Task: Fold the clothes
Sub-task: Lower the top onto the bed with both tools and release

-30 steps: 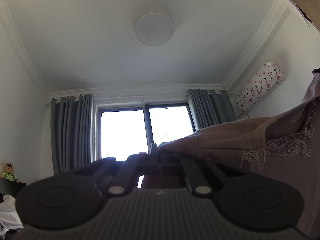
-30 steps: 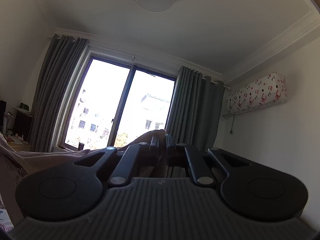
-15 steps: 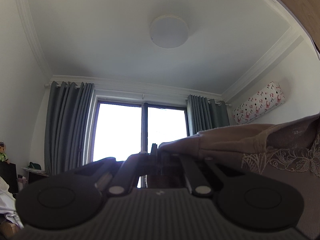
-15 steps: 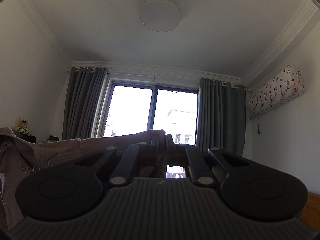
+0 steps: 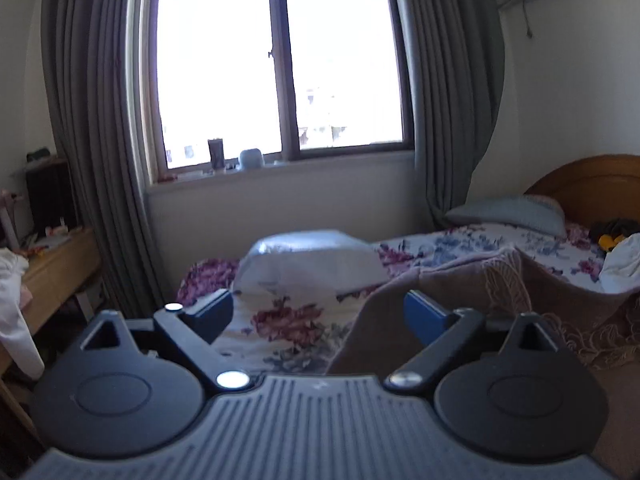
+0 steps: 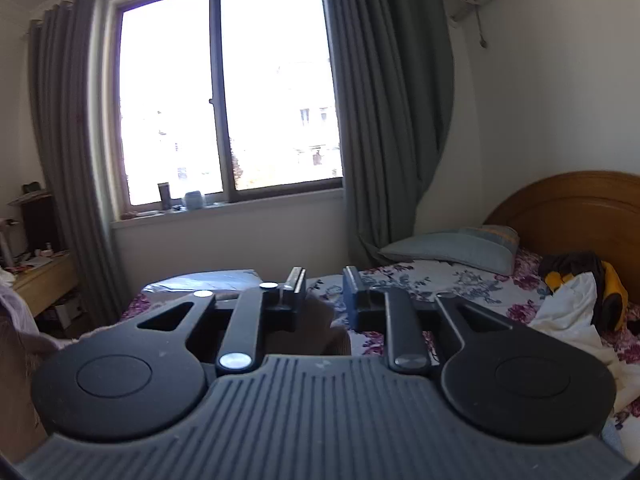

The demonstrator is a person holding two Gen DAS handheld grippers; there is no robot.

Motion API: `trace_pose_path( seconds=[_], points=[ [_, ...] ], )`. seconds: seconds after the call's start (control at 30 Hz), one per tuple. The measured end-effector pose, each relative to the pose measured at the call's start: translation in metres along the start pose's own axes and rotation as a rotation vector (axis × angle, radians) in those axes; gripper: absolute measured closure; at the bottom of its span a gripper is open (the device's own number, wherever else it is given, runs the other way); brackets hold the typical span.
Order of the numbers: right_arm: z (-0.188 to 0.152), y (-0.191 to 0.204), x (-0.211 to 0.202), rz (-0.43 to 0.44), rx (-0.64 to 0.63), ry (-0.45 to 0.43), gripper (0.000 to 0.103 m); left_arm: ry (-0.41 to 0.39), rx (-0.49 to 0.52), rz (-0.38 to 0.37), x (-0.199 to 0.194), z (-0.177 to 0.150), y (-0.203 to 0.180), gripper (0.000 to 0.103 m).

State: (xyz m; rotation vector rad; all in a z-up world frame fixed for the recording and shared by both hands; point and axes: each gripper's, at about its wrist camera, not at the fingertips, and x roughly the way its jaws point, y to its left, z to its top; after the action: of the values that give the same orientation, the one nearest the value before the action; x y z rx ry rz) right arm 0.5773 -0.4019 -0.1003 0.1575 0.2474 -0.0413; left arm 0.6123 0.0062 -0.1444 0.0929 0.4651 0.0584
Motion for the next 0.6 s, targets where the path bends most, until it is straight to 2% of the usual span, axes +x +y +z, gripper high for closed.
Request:
trace_pose_path(
  seconds=[0.1, 0.17, 0.23, 0.37, 0.4, 0.5, 0.6],
  points=[
    [-0.082, -0.024, 0.033, -0.027, 0.078, 0.073, 0.025, 0.158, -0.050, -0.011, 0.052, -0.055, 0.007, 0.008],
    [-0.123, -0.042, 0.026, -0.031, 0.102, 0.095, 0.011, 0.177, -0.079, -0.018, 0.049, -0.080, 0.019, 0.008],
    [-0.168, -0.071, -0.002, -0.042, 0.119, 0.118, 0.006, 0.186, -0.114, -0.027, 0.032, -0.097, 0.037, 0.008],
    [-0.233, -0.108, -0.052, -0.071, 0.118, 0.231, 0.005, 0.180, -0.215, -0.088, -0.051, -0.123, 0.077, 0.004],
    [-0.258, -0.120, -0.073, -0.090, 0.123, 0.267, 0.005, 0.190, -0.243, -0.097, -0.076, -0.141, 0.089, 0.004],
    [-0.304, -0.135, -0.121, -0.141, 0.128, 0.278, 0.005, 0.241, -0.324, -0.095, -0.139, -0.202, 0.119, 0.003],
    [-0.324, -0.138, -0.140, -0.154, 0.141, 0.265, 0.005, 0.291, -0.396, -0.068, -0.180, -0.267, 0.146, 0.003]
  ],
)
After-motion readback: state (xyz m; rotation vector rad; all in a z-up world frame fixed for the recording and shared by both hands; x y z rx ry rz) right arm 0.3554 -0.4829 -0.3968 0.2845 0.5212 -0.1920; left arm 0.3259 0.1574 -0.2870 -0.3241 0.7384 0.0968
